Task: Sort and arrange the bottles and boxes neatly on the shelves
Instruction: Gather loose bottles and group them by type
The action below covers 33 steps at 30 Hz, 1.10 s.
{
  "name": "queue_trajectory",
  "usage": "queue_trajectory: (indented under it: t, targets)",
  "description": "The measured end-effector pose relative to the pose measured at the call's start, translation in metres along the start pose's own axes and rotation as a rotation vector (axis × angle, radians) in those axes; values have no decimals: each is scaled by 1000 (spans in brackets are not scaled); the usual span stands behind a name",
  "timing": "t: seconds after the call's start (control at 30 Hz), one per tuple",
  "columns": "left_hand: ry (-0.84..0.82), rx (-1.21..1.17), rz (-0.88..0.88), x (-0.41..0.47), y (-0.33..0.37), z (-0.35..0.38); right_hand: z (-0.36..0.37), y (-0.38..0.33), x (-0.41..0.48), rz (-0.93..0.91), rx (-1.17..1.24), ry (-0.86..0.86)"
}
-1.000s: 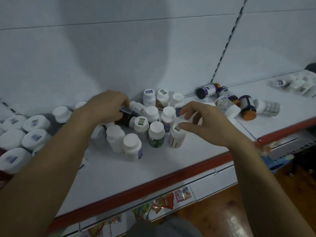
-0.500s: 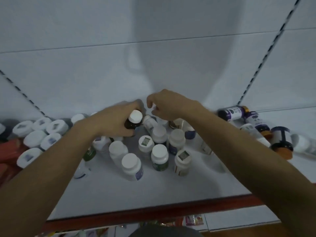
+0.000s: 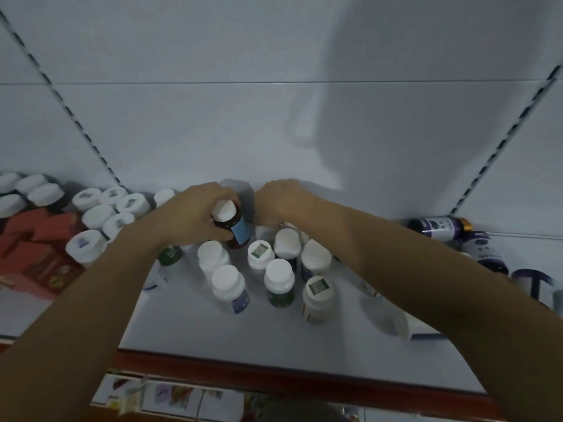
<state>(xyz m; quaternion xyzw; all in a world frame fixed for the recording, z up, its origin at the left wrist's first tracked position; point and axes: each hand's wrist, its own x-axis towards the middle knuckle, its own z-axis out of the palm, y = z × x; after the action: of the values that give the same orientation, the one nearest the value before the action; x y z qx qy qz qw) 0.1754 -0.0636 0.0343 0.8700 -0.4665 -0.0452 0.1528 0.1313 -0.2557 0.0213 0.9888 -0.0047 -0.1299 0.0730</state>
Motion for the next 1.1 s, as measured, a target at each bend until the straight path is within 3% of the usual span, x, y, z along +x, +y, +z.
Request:
queue_trajectory:
  t: [0.17, 0.3, 0.37, 0.47, 0.7, 0.9, 1.1]
  targets:
    - [-80, 53, -95, 2, 11, 3, -4, 9, 0, -113, 163, -131]
    - [-92, 138, -155, 8, 21, 2, 1, 13, -6, -250, 272, -35]
    - [-80, 157, -193, 10, 25, 6, 5, 8, -6, -273, 208, 14]
    - [-58, 178, -227, 11, 28, 15, 10, 6, -6, -225, 106, 122]
    - [-39, 143, -238, 0, 29, 11, 16, 7, -6, -43, -39, 138]
    - [60, 115, -145, -23, 34, 15, 24, 10, -5, -11, 165, -91]
    - [157, 82, -102, -31, 33, 26, 10, 21, -13, -157, 266, -217]
